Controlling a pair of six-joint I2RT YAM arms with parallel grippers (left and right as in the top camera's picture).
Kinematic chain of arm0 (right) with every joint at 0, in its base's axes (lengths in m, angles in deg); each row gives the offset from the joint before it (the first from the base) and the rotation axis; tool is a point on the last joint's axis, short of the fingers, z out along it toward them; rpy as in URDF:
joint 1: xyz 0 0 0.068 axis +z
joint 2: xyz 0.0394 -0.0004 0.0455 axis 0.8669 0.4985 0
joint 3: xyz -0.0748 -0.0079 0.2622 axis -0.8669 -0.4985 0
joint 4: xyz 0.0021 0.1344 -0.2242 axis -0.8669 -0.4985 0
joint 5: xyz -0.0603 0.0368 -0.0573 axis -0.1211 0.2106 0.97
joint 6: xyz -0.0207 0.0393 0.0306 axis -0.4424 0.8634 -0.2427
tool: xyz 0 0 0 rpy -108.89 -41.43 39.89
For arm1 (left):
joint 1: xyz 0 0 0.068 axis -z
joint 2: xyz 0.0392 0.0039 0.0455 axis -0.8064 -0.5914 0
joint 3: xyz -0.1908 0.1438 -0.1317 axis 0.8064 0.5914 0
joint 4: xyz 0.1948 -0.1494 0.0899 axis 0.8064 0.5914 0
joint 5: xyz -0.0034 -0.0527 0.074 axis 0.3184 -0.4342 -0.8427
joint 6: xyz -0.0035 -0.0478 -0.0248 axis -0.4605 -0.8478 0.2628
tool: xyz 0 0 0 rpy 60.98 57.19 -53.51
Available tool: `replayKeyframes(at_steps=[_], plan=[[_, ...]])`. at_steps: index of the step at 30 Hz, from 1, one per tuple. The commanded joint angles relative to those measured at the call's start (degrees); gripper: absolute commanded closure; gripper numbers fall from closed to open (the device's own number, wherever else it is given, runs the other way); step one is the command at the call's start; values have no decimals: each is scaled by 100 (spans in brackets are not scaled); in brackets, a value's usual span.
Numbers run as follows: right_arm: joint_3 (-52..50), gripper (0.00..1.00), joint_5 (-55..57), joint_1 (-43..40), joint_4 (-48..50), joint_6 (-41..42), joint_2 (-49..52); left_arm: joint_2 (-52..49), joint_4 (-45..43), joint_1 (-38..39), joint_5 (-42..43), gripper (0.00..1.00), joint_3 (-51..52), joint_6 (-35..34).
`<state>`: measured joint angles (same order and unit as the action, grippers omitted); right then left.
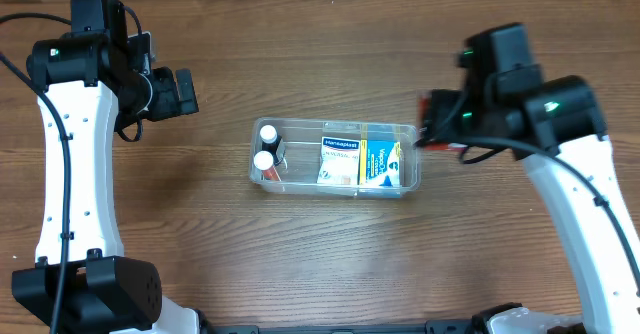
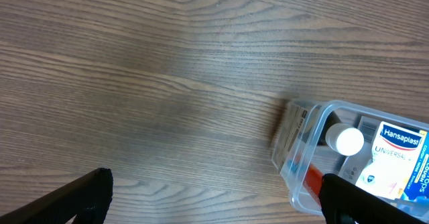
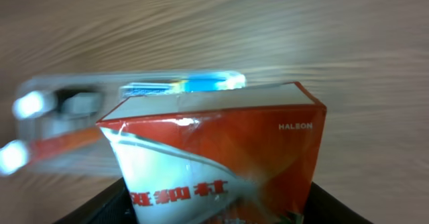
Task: Pack container
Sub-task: 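Lower the red box into the container beside the bottles and release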
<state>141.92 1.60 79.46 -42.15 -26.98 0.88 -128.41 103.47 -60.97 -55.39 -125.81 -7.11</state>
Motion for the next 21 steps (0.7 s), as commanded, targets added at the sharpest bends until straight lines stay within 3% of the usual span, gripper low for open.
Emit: replayKeyframes(at_steps=[1,5,10,21], plan=[[144,35,151,1117,514,540,42,-20,2,13,24,0,-24,44],[144,35,295,1908,1217,1104,518,-20,46,13,24,0,-24,46],[140,34,243,2020,1628,2243,1266,-20,81,13,22,0,-24,46],[52,35,-120,2223,2026,2369,2315,-20,35,13,22,0,-24,46]])
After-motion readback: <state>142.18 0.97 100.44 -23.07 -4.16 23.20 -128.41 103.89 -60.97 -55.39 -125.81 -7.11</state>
